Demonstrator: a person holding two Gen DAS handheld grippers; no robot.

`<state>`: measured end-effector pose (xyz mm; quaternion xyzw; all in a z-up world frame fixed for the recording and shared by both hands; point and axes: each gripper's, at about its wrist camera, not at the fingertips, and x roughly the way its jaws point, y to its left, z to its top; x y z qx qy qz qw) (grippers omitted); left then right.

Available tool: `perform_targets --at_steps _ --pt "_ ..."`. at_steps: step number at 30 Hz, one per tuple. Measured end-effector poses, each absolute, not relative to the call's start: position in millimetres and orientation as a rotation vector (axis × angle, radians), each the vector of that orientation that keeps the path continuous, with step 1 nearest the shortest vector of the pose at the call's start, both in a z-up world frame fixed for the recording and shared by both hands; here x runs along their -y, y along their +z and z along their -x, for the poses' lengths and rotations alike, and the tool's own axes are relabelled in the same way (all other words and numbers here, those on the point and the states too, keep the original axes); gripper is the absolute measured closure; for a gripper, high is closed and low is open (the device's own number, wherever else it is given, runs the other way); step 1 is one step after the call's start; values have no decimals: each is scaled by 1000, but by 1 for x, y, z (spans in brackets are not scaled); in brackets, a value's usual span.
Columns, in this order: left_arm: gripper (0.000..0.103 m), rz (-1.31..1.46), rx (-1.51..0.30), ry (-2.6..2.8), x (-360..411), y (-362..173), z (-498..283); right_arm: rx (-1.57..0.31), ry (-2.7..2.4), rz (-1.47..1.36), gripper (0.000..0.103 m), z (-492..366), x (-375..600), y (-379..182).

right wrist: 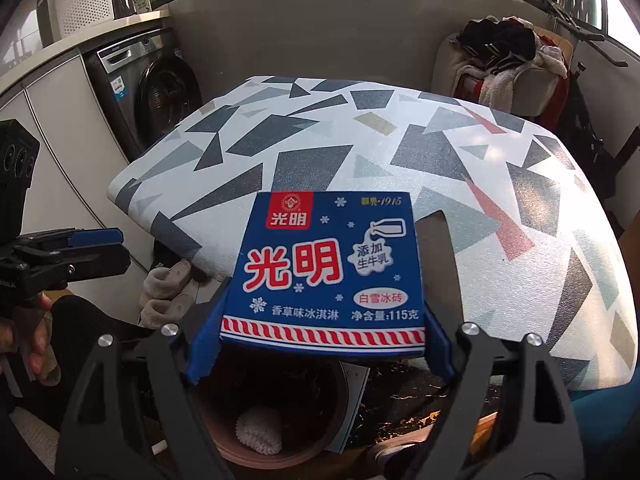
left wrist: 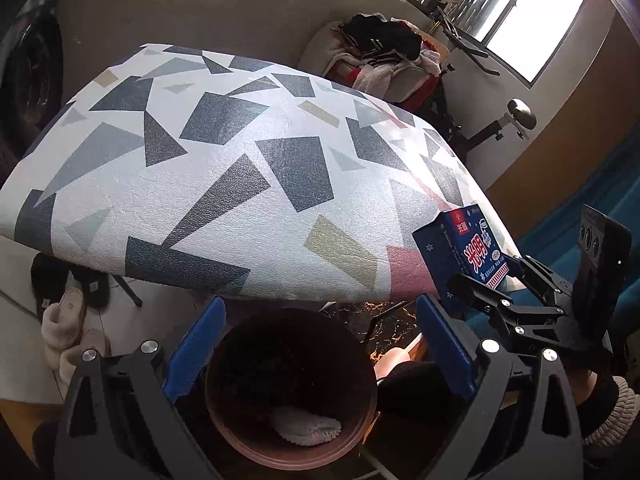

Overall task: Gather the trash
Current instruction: 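Lower the blue box into the bin and open the right gripper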

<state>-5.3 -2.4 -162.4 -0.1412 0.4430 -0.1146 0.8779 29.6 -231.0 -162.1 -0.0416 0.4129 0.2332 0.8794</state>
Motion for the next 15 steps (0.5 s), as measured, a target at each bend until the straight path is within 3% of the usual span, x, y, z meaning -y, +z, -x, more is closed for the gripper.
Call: perform_targets --at_steps 15 --pt "6 162 -866 -128 -20 -147 20 -933 563 151 22 3 205 -190"
